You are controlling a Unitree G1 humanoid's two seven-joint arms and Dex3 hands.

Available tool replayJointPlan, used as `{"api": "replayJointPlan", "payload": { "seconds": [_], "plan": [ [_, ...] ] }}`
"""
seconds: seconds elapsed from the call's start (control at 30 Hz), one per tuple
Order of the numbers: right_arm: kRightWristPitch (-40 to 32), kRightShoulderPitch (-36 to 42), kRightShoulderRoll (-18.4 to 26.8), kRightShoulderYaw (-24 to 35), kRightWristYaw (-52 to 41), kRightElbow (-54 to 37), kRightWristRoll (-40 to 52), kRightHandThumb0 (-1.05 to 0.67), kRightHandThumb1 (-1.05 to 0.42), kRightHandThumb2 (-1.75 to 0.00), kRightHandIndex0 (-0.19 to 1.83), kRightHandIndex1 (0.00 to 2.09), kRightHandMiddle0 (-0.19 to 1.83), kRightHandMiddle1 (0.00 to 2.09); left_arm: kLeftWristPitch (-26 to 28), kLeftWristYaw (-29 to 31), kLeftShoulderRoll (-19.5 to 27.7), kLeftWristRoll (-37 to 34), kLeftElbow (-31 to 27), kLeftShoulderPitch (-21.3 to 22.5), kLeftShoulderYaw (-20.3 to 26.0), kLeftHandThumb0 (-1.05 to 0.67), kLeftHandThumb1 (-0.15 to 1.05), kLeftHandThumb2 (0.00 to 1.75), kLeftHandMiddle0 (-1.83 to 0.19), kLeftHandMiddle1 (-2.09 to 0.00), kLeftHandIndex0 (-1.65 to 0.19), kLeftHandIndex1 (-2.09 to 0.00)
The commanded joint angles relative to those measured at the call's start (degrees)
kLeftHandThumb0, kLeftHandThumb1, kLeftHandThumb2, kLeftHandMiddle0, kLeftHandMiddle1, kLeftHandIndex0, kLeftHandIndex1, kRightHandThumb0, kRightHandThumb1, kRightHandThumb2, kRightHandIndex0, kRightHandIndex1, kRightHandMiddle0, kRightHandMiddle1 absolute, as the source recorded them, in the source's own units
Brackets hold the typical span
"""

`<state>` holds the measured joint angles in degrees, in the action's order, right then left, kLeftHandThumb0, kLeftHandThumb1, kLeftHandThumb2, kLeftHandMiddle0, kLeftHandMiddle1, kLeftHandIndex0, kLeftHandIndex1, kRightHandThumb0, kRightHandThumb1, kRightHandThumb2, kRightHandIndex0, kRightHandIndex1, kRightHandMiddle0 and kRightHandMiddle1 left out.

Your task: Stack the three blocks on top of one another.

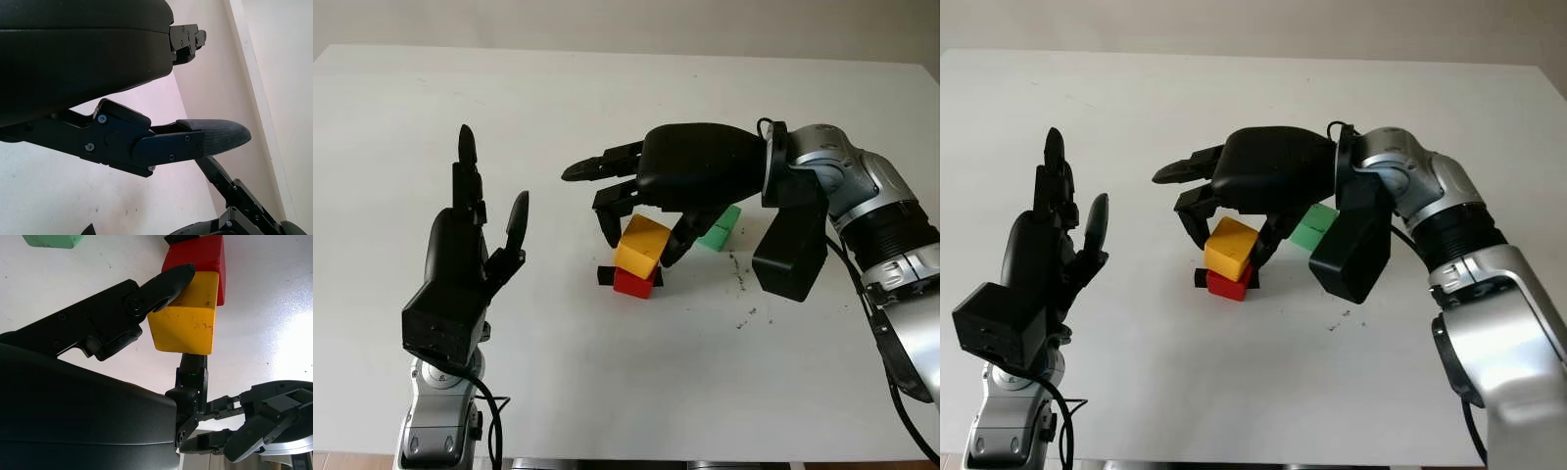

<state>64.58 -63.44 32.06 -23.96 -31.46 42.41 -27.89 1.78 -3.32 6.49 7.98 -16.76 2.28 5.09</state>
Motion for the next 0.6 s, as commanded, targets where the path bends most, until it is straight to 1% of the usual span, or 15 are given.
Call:
{"api": "replayJointPlan", "payload": {
  "seconds": [0.0,0.07,0.13,0.17,0.2,0.27,0.3,0.33,0.4,0.5,0.57],
  "plan": [
    [0.0,-1.0,0.5,-0.4,-0.5,-0.6,-0.3,-0.51,-0.94,-0.05,0.20,0.06,0.43,1.48,0.2,-0.3,-0.3,0.3,-1.4,-0.3,-0.2,-0.84,1.05,0.54,0.15,-0.05,0.13,-0.06],
    [-0.1,-1.3,0.9,-0.8,-0.6,-0.6,-1.7,-0.53,-0.93,-0.05,0.18,0.05,0.41,1.47,0.7,-0.4,-0.3,0.6,-1.8,-0.4,-0.3,-0.85,1.05,0.54,0.16,-0.05,0.14,-0.05],
    [-0.2,-1.6,1.3,-1.0,-0.5,-0.9,-3.6,-0.59,-0.91,-0.05,0.12,0.03,0.27,1.47,1.0,-0.4,-0.3,0.7,-2.1,-0.4,-0.3,-0.85,1.05,0.54,0.16,-0.05,0.14,-0.05],
    [-0.3,-1.7,1.4,-1.2,-0.7,-0.9,-4.1,-0.60,-0.90,-0.05,0.10,0.02,0.23,1.46,0.9,-0.4,-0.3,0.7,-2.0,-0.5,-0.3,-0.86,1.05,0.54,0.16,-0.05,0.14,-0.05],
    [-0.7,-2.0,1.7,-1.6,-1.5,-1.1,-4.5,-0.63,-0.89,-0.05,0.04,0.02,0.13,1.21,1.0,-0.4,-0.4,0.6,-2.1,-0.5,-0.3,-0.86,1.05,0.54,0.16,-0.05,0.14,-0.05],
    [-1.2,-2.2,2.2,-2.1,-3.1,-1.5,-4.7,-0.68,-0.89,-0.05,-0.08,0.03,0.08,0.73,1.2,-0.3,-0.5,0.4,-2.4,-0.6,-0.3,-0.85,1.05,0.54,0.16,-0.05,0.14,-0.05],
    [-1.1,-2.3,2.3,-2.2,-3.5,-1.7,-4.8,-0.70,-0.89,-0.05,-0.12,0.04,0.08,0.53,1.3,-0.3,-0.5,0.3,-2.4,-0.6,-0.3,-0.85,1.05,0.54,0.16,-0.05,0.14,-0.05],
    [-0.7,-2.4,2.5,-2.3,-3.5,-1.8,-4.9,-0.71,-0.90,-0.06,-0.15,0.04,0.07,0.44,1.2,-0.4,-0.5,0.4,-2.2,-0.5,-0.3,-0.85,1.05,0.54,0.16,-0.05,0.14,-0.05],
    [-0.3,-2.4,2.7,-2.4,-3.8,-2.1,-4.6,-0.77,-0.92,-0.06,-0.18,0.01,-0.06,0.29,0.9,-0.5,-0.4,0.5,-1.9,-0.4,-0.3,-0.84,1.05,0.54,0.16,-0.05,0.14,-0.06],
    [-0.5,-2.0,3.0,-2.3,-4.3,-3.4,-4.2,-0.80,-0.92,-0.06,-0.19,0.00,-0.17,0.18,0.9,-0.5,-0.6,0.4,-1.7,-0.1,-0.3,-0.84,1.05,0.54,0.16,-0.05,0.14,-0.05],
    [-0.7,-1.7,3.2,-2.2,-4.4,-4.2,-4.2,-0.82,-0.91,-0.05,-0.19,0.00,-0.19,0.09,0.7,-0.4,-0.6,0.2,-1.5,-0.1,-0.3,-0.84,1.05,0.54,0.16,-0.05,0.14,-0.05]
  ]
}}
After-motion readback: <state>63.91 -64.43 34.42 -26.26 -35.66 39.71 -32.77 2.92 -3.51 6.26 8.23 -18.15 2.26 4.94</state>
